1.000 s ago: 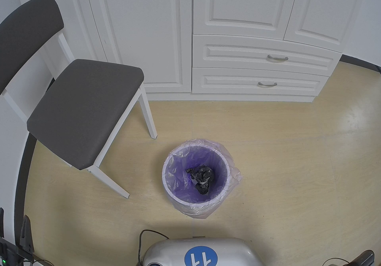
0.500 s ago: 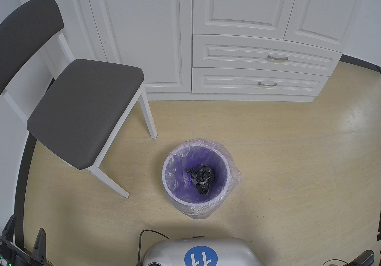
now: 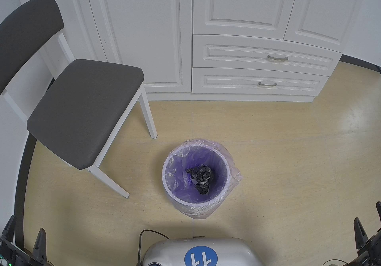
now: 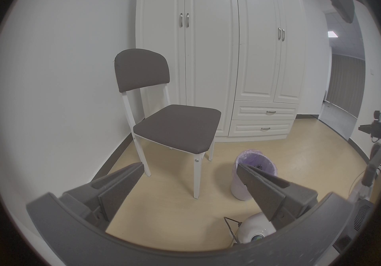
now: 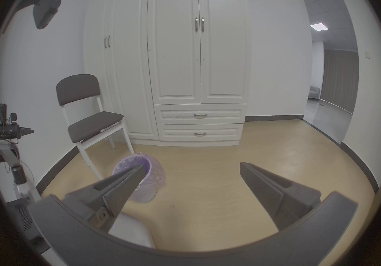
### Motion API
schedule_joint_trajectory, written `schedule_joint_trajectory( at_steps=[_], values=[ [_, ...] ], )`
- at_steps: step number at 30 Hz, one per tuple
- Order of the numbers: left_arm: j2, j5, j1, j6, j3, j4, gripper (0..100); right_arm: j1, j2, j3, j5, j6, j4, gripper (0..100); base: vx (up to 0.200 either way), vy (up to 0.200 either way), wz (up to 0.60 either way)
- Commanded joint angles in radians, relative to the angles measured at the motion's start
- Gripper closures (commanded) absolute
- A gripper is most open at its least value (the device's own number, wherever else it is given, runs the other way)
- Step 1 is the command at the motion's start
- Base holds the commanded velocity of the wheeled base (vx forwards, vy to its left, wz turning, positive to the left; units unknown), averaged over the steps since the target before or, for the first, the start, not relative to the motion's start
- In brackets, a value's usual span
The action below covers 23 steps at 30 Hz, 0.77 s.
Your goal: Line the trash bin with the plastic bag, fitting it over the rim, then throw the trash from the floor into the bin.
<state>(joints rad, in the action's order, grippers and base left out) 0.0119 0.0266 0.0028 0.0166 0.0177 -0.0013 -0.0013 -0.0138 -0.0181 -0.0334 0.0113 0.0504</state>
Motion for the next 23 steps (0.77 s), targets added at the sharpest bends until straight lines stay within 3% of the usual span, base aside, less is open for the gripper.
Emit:
schedule_joint_trajectory(
  at_steps=[1, 23],
  values=[
    [-0.01, 0.001, 0.0, -0.001, -0.018, 0.0, 0, 0.0, 0.012, 0.003, 0.004, 0.004, -0.098, 0, 0.0, 0.0, 0.0],
    [-0.01, -0.002, 0.0, -0.003, -0.018, -0.002, 0, 0.001, 0.014, 0.017, 0.015, -0.022, -0.052, 0, 0.0, 0.0, 0.0]
  ],
)
